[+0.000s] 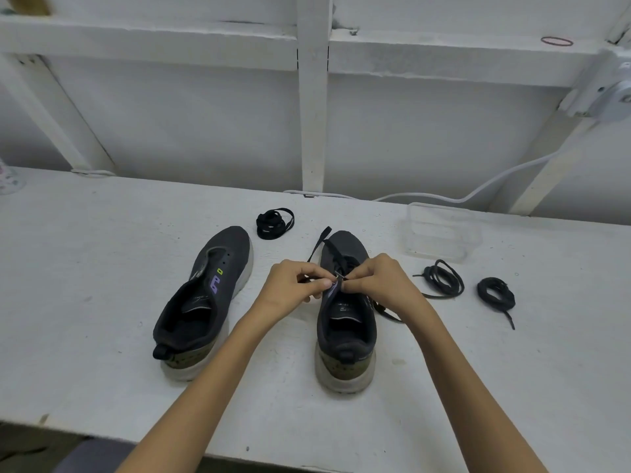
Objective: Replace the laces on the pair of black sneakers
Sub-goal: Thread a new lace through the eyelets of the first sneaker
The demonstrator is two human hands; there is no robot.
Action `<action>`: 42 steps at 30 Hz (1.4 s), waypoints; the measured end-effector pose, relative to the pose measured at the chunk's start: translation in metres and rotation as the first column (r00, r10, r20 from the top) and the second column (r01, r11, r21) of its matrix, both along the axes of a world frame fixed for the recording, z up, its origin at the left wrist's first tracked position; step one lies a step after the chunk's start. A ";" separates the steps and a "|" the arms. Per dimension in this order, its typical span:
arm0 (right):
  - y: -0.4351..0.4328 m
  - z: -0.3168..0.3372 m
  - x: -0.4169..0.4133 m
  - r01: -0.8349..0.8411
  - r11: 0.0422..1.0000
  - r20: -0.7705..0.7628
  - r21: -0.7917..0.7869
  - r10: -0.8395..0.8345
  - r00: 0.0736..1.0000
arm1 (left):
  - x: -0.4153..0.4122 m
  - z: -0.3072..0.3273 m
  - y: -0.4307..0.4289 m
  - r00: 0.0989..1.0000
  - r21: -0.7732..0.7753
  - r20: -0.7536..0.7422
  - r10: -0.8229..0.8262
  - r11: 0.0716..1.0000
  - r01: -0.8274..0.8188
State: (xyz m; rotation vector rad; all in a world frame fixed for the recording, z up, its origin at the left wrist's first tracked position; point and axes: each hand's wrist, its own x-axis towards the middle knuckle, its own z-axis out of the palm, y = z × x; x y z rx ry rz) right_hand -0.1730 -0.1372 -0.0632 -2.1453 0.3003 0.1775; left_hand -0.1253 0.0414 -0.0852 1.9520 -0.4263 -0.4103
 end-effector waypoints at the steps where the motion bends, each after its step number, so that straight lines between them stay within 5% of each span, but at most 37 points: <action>1: 0.000 -0.001 -0.001 0.010 0.999 0.006 0.042 -0.011 1.000 | 0.001 0.000 0.000 1.000 0.018 0.019 -0.005 1.000 0.004; 11: 0.002 -0.010 -0.005 0.076 0.970 -0.010 0.232 -0.075 0.997 | 0.007 0.006 -0.003 0.963 0.250 0.249 -0.104 0.967 0.040; 23: 0.001 -0.006 -0.003 -0.007 0.982 -0.027 0.187 0.012 1.000 | 0.015 0.020 0.000 0.989 0.098 0.004 -0.147 0.984 0.146; 29: 0.004 -0.009 -0.003 0.034 0.976 0.011 0.215 -0.037 0.999 | 0.006 0.008 0.002 0.983 0.086 0.071 -0.170 0.983 0.163; 32: 0.008 -0.012 -0.005 0.080 0.974 0.033 0.210 -0.088 0.996 | 0.002 0.005 0.002 0.972 0.200 0.143 -0.185 0.967 0.155; 38: -0.010 -0.001 -0.009 0.237 0.844 0.042 0.481 -0.292 0.956 | -0.003 0.011 0.001 0.941 0.356 0.314 -0.130 0.934 0.010; 42: -0.012 0.001 -0.014 0.181 0.840 0.062 0.511 -0.246 0.967 | -0.003 0.006 -0.009 0.918 0.308 0.373 -0.131 0.951 0.010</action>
